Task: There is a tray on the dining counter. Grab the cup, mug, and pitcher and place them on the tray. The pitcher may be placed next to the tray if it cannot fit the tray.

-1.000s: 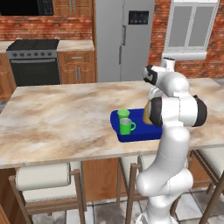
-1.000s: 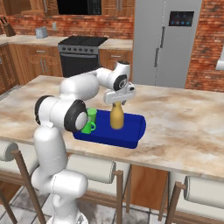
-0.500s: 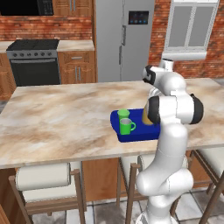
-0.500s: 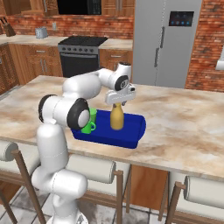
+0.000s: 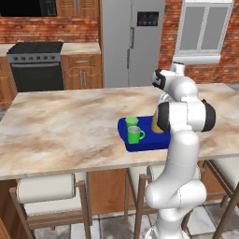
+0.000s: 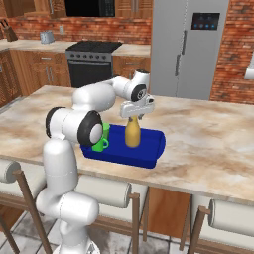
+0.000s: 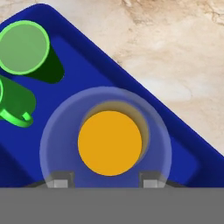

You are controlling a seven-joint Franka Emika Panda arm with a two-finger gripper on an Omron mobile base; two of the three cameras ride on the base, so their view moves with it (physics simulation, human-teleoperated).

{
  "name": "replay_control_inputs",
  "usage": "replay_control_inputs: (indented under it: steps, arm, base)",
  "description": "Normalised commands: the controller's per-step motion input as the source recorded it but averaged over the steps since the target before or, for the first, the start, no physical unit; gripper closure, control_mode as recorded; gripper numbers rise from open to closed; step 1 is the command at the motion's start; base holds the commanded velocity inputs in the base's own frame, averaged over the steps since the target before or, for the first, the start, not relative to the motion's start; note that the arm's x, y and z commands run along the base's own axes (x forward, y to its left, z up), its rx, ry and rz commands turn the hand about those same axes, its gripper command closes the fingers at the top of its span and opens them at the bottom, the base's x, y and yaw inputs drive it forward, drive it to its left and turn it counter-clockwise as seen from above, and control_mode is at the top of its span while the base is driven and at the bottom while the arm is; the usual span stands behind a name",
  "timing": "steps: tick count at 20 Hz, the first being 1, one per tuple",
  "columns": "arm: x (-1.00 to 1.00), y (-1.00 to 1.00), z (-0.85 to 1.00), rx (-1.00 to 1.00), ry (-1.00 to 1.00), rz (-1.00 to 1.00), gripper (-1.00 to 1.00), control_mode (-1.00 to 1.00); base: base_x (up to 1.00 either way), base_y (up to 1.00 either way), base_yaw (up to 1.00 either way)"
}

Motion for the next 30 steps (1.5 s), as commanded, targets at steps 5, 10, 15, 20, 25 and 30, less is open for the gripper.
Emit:
replay_control_inputs:
  steps: [5, 10, 15, 20, 25, 30]
  arm:
    - [0.00, 0.00, 0.00, 0.00, 0.00, 0.00, 1.00, -1.00]
    - [0.00, 0.00, 0.00, 0.00, 0.00, 0.00, -1.00, -1.00]
    - [0.00, 0.00, 0.00, 0.00, 0.00, 0.00, -1.00, -1.00]
    - [0.00, 0.00, 0.00, 0.00, 0.00, 0.00, -1.00, -1.00]
    - [0.00, 0.00, 0.00, 0.00, 0.00, 0.00, -1.00, -1.00]
    - [0.00, 0.00, 0.16, 0.00, 0.00, 0.00, -1.00, -1.00]
  base:
    - [0.00, 0.00, 0.00]
    - [0.00, 0.00, 0.00]
    - [0.00, 0.00, 0.00]
    - [0.00, 0.00, 0.00]
    - [0.00, 0.00, 0.00]
    - [0.00, 0.00, 0.00]
